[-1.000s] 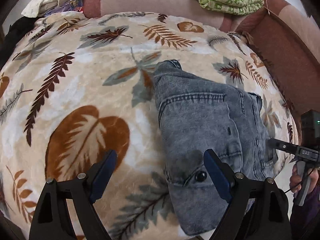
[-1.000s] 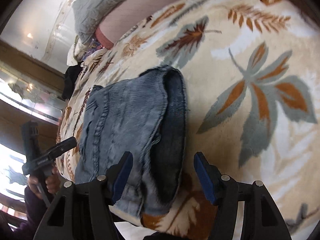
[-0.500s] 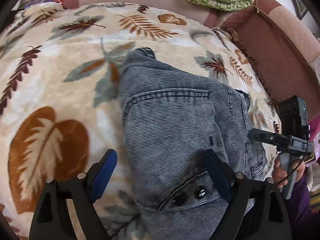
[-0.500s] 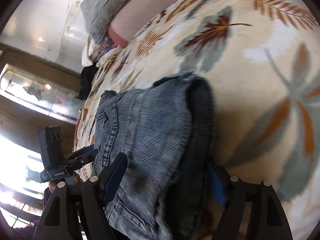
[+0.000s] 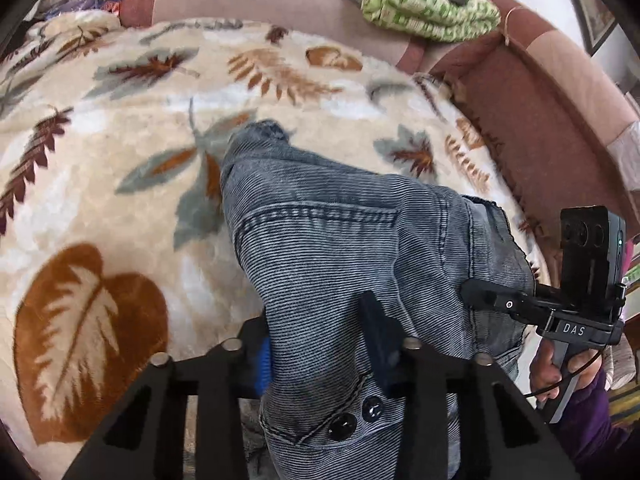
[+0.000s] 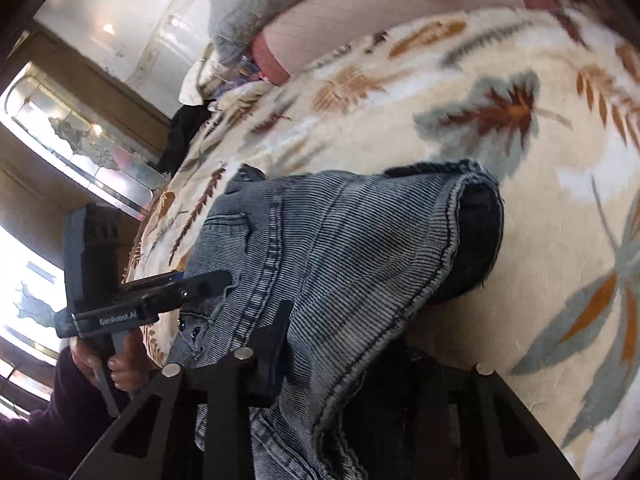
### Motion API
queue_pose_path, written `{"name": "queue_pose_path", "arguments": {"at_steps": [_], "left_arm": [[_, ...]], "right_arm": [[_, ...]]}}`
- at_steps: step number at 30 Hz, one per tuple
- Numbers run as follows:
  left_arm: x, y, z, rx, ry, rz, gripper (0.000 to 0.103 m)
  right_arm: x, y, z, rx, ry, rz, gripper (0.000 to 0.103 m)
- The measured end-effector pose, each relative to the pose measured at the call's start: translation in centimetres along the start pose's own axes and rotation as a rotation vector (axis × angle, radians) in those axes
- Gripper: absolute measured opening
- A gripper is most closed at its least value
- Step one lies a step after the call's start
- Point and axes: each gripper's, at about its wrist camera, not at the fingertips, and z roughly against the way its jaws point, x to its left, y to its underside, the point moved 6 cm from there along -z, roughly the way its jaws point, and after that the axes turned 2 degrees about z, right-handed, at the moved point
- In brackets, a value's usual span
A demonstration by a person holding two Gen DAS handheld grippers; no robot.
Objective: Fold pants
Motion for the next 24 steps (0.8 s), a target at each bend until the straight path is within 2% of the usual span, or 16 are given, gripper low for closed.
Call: {"name": "queue_pose_path", "arguments": {"at_steps": [1,5,8,12,13,14,15,16,18,20,22,24], "left_arm": [[-0.2,-0.3,0.5,-0.009,0.007,-0.004,0.034],[-0.4,-3.0,2.9,-0.091,-0.052,-0.045,0.034],[1.1,-5.3,3.8,-0.132,-0.095,-0.023,0.034],[4.6,-6.4,1.4,-0.07,-0.229,0.024,0.038],[6.1,-6.2,-0.2,-0.034,-0.287,0.037,0.044],[7.3,-5.8,-1.6,0.0,-0.356,0.039,0.051],[8.2,-5.3,-2.5,0.015,-0.396,0.045,0.068],[8.6,-5.0,-2.4,-0.004,-0.406,0.05,0.073],[8.3,-4.8,-1.2,-0.047,-0.417,0.051,0.073],[7.5,-4.6,0.6,-0.078,-0.483,0.026,0.073],[6.6,-4.2,3.1,-0.146,-0.539,-0.005,0.073],[5.5,-3.4,5.4,-0.197,-0.574,-0.027,0.076]], "right_arm": [[0.8,-0.7,0.4,-0.023,-0.01,0.014,0.034],[2.6,-3.0,1.3,-0.083,-0.019,0.056,0.034],[3.1,-5.6,0.2,-0.096,-0.029,0.042,0.034],[1.5,-7.4,-3.8,-0.039,-0.047,-0.04,0.038],[0.4,-7.4,-5.9,0.007,-0.021,-0.069,0.04],[-0.4,-7.3,-7.2,0.035,0.018,-0.086,0.055],[-1.5,-7.0,-8.5,0.058,0.082,-0.106,0.063],[-1.9,-6.8,-9.1,0.041,0.073,-0.116,0.064],[-1.4,-6.8,-8.5,0.017,0.089,-0.092,0.065],[-0.3,-6.6,-7.1,0.004,0.174,-0.031,0.066],[1.0,-6.8,-4.7,-0.073,0.265,0.042,0.066],[2.4,-6.8,-2.3,-0.141,0.279,0.066,0.067]]}}
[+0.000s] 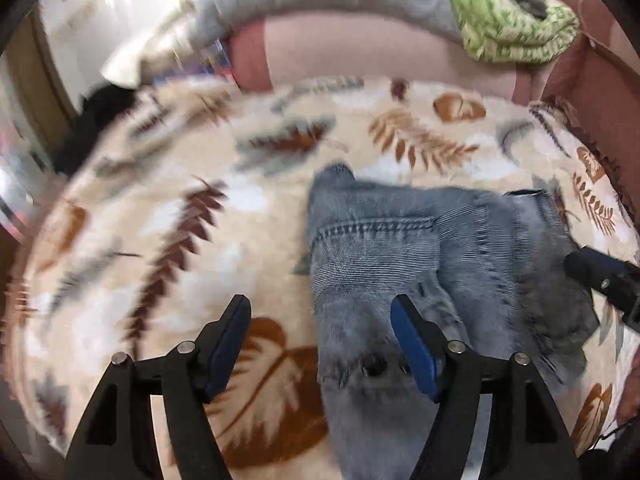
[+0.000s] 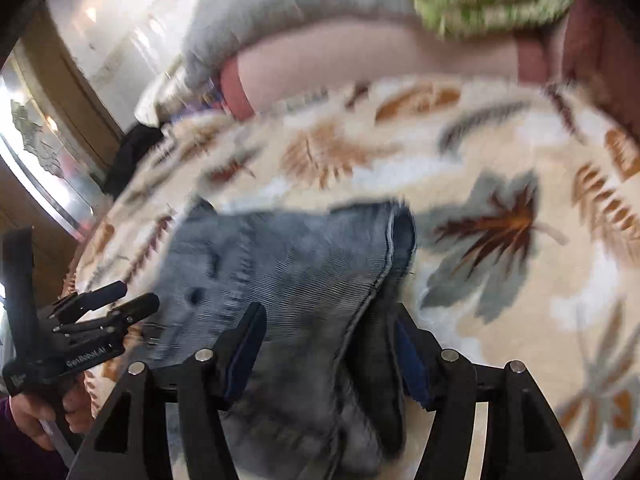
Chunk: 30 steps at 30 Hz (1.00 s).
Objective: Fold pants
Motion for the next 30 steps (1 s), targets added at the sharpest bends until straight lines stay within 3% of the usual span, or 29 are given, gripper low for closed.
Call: {"name": "queue_pose_path", "arguments": {"at_steps": [4,7,14,22,27,30], "left_arm": [[-0.5,0.5,6.3,-0.129,-0.115,-0.044,0.082],[-0.8,1.3,11.5,-0.212,-0.177,-0.088,0.083],[0.3,2.6,21.5,-0.362,-0.231,-0.037,0.087],[0.9,3.6,29.1,-0.467,-0.229,0.012,0.088],[1.3,4.2,31.6,-0.506,-0.222,0.036,0.089],[1.8,4.7,32.9,-0.528,-0.228,0.053,0.097]], "right_arm": [[2.5,0.3,6.1,-0.183,0.017,0.025,0.073],[5.5,0.9,8.9,-0.259,0.054,0.107,0.073],[10.1,2.9,17.6,-0.415,0.13,0.237,0.076],[12.3,4.0,26.1,-0.512,0.159,0.248,0.077],[13.2,4.9,29.4,-0.532,0.187,0.253,0.077],[13.9,5.6,30.5,-0.525,0.196,0.259,0.077]]}}
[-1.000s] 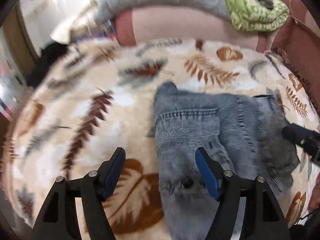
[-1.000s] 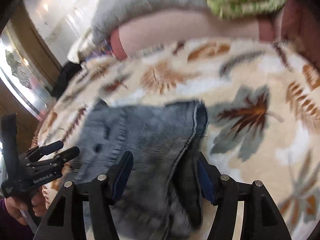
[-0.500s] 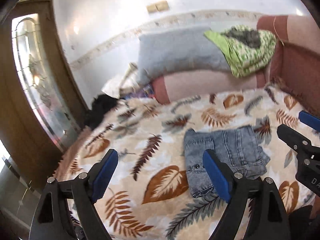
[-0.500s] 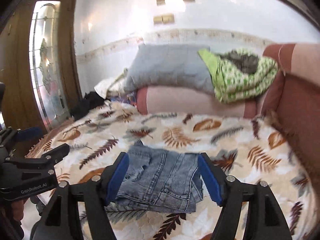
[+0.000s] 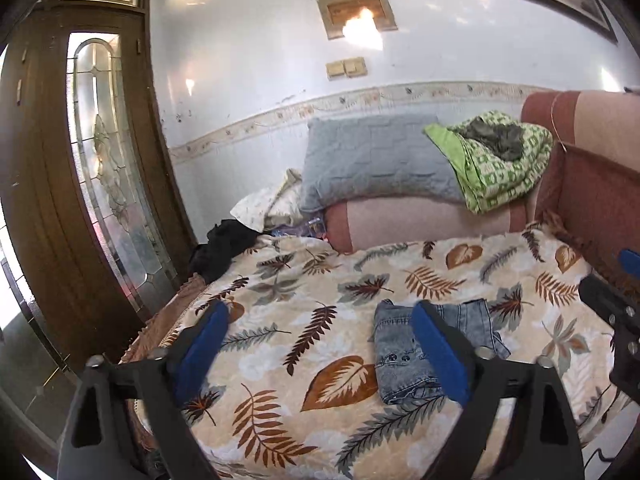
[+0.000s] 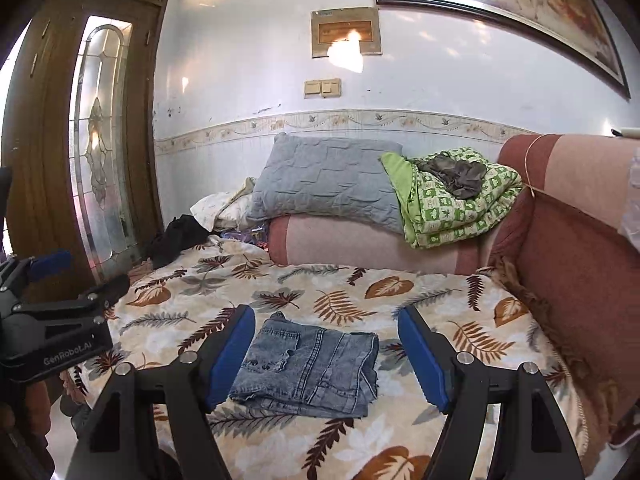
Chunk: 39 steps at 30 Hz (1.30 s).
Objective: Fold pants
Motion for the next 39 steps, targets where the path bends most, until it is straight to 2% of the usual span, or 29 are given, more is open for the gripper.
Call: {"name": "queue_pose_path", "arguments": {"at_steps": [3,12,16,27,39], "left_arm": [[0.9,-0.3,1.1,-0.028,-0.002,0.014,0.097],[1.2,-1.0,1.5,-0.034,-0.018,0.008,0.097],[0.9,-0.8,0.7,-0.009,-0.033,0.014,0.097],[-0.3,-0.4,-2.1,0.043,-0.021,0.0,0.097],[-0.2,0.4,-6.8,0.1,-0.03,0.009,0.097]], "right_arm": [[0.9,-0.1,1.4,0.002,-0.003,0.008,0.077],[2.7,0.1,1.9,0.023,-0.047,0.023,0.078],[2.8,0.6,1.2,0.048,-0.052,0.061,0.078],[2.0,0.8,-1.1,0.071,-0.075,0.026,0.078],[2.4,0.8,-5.7,0.118,-0.072,0.017,0.078]]}}
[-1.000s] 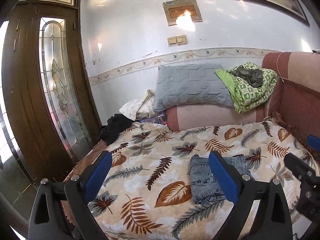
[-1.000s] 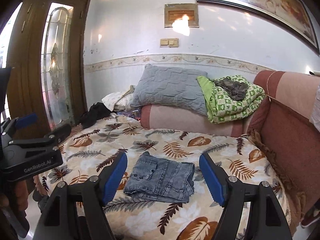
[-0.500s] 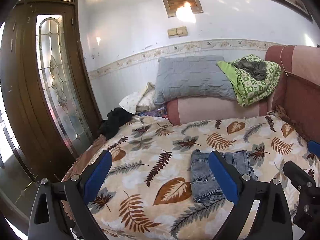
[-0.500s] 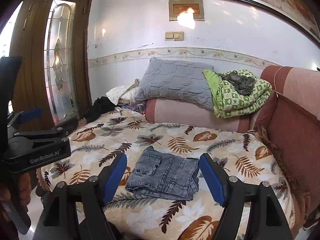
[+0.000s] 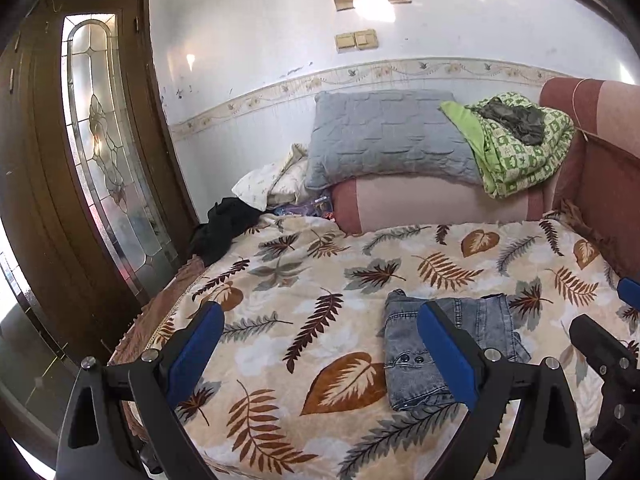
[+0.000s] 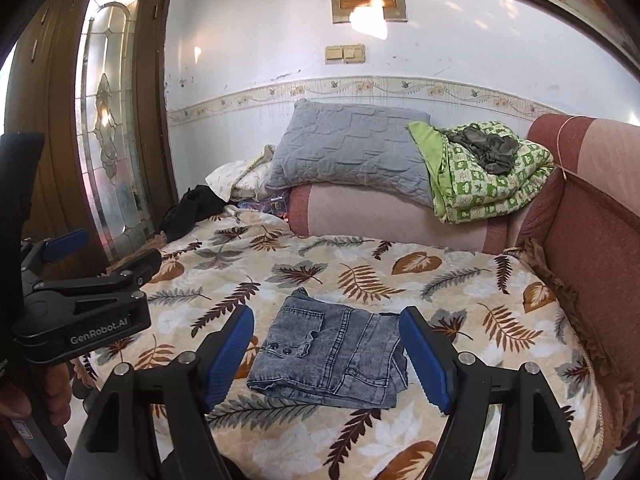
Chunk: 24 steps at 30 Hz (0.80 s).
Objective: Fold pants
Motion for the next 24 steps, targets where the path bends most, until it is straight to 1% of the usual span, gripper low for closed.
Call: {"name": "queue_pose_path", "arguments": {"at_steps": [8,14,24], "left_arm": [[0.6,0.6,-1.2,0.019,-0.006,0.012,0.097],[0.8,1.0,-1.7,0.026,0.005,0.035,0.097],[0.7,1.8,-2.8,0.041,0.015,0.039,0.097]], "right_arm": [[0.4,0.2,-1.7,0.017,-0.014,-0.013,0.078],[0.6,0.7,-2.3,0.03,-0.004,0.003,0.078],[0.5,1.4,-3.4,0.056,0.012,0.011,0.078]]}}
